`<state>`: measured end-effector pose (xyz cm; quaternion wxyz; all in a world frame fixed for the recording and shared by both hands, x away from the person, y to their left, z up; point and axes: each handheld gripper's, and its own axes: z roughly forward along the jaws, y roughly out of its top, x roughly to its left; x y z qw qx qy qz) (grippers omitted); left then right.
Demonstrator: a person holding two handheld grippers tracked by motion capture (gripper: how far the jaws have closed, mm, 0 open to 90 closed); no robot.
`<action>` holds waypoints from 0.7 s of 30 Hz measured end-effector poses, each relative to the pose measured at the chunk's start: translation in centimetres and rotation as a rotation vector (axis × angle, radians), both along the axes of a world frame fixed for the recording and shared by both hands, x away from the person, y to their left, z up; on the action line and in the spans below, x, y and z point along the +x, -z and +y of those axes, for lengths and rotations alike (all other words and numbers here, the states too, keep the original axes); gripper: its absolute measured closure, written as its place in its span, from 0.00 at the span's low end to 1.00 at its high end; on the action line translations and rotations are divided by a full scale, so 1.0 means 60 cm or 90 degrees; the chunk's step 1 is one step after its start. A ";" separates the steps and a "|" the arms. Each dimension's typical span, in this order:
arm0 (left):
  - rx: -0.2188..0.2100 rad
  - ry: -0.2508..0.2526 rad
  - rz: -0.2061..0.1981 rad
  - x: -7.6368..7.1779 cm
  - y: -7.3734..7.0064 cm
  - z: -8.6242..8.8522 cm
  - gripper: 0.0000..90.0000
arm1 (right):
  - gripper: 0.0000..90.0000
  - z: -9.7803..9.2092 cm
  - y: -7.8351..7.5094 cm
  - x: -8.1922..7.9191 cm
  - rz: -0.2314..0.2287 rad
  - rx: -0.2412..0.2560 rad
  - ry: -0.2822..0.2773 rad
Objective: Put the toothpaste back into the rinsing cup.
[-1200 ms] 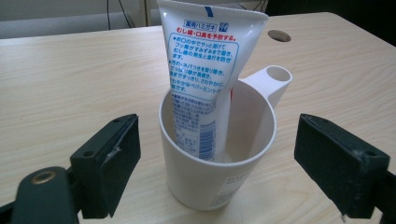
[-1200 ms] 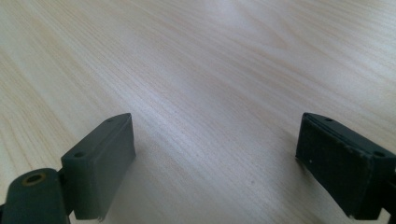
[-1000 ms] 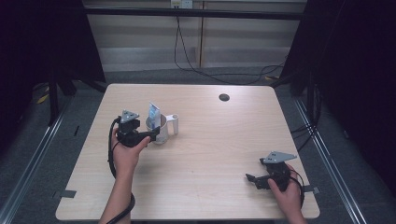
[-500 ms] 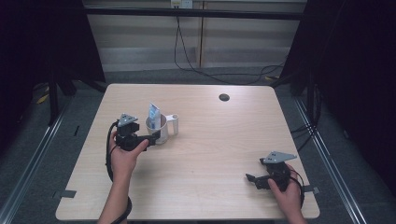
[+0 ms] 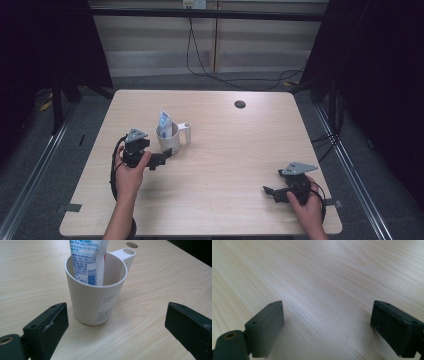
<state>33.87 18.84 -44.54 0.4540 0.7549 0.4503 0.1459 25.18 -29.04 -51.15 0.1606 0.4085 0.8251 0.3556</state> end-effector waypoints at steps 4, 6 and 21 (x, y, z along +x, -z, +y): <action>-0.013 -0.004 0.006 -0.006 0.005 0.005 0.05 | 0.12 0.000 0.000 0.000 0.001 0.001 0.001; -0.006 0.001 0.008 -0.009 0.007 0.008 0.05 | 0.12 0.000 0.000 0.000 0.001 0.000 0.000; 0.019 0.035 0.015 -0.032 0.022 0.016 0.06 | 0.12 0.000 0.000 0.000 0.001 0.000 0.001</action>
